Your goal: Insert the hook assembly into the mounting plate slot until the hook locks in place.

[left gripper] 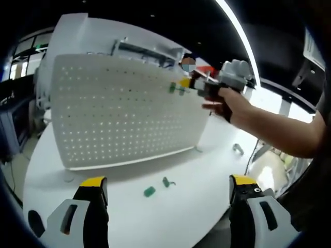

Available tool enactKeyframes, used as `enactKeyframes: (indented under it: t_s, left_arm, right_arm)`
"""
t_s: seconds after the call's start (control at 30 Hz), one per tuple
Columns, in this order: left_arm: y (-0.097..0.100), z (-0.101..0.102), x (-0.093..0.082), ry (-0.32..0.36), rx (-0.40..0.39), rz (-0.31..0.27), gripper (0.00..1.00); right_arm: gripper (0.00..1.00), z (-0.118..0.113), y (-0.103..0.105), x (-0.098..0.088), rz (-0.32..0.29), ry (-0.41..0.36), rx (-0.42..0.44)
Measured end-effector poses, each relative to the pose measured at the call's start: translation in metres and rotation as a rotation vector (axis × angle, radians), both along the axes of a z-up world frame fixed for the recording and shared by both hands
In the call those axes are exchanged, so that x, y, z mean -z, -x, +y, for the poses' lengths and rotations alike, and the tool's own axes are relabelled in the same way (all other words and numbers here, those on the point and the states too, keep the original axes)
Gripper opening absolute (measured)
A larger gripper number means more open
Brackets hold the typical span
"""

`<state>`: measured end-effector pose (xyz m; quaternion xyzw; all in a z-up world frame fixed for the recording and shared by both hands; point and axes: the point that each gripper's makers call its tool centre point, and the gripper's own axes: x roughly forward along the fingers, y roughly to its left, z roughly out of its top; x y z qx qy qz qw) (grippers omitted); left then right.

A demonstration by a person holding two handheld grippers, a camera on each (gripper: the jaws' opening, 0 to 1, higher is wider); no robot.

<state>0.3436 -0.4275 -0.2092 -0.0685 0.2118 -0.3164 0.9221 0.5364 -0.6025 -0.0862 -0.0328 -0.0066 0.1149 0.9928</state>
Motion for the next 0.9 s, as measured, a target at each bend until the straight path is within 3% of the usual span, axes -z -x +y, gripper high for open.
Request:
enactKeyframes:
  t_s: [0.33,0.8,0.9]
  left_arm:
    - [0.005,-0.006,0.004,-0.003,0.018,0.009,0.99]
    - [0.009,-0.008,0.009,-0.008,0.026,0.021,0.99]
    - [0.009,-0.008,0.010,-0.009,0.026,0.023,0.99]
  right_arm:
    - [0.14,0.011,0.033,0.031,0.051,0.052,-0.047]
    - [0.16,0.030,0.089,0.110,0.206,0.162,-0.170]
    - [0.16,0.033,0.096,0.120,0.220,0.172,-0.180]
